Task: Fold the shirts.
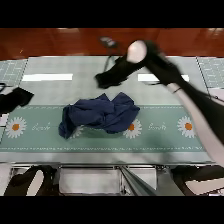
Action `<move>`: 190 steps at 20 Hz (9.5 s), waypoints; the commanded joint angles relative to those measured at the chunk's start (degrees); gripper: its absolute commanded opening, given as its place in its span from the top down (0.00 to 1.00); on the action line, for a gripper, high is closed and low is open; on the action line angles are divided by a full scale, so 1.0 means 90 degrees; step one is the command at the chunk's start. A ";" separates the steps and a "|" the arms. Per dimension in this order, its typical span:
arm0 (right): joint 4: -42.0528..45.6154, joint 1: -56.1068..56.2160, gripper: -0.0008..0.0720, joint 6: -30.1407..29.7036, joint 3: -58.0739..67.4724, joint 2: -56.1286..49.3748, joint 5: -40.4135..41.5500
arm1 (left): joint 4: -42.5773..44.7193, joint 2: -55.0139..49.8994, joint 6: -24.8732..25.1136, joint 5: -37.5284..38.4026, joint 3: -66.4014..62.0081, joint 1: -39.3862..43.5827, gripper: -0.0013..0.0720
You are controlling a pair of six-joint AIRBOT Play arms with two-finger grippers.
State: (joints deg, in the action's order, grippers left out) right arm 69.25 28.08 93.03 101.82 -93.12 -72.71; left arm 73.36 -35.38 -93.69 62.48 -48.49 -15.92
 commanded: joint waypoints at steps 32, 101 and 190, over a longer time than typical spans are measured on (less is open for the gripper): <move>-0.4170 -0.1736 0.45 -0.1987 -0.6441 0.0996 0.2586 | -0.3648 -0.3468 0.2174 -0.0838 0.0792 0.1506 0.96; -0.1457 -0.6441 0.43 -0.2042 -0.7400 0.3211 0.0580 | -0.3160 -0.4087 0.2523 0.1049 0.1919 -0.0262 0.29; -0.2659 -0.4602 0.94 -0.2263 -0.1331 -0.0532 0.1243 | -0.2990 -0.6518 0.1693 -0.1207 -0.4031 0.1421 0.96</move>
State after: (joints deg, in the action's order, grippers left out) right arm 51.88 -13.34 71.50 84.75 -87.24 -61.73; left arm 48.05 -84.47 -78.85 54.00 -79.92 -4.34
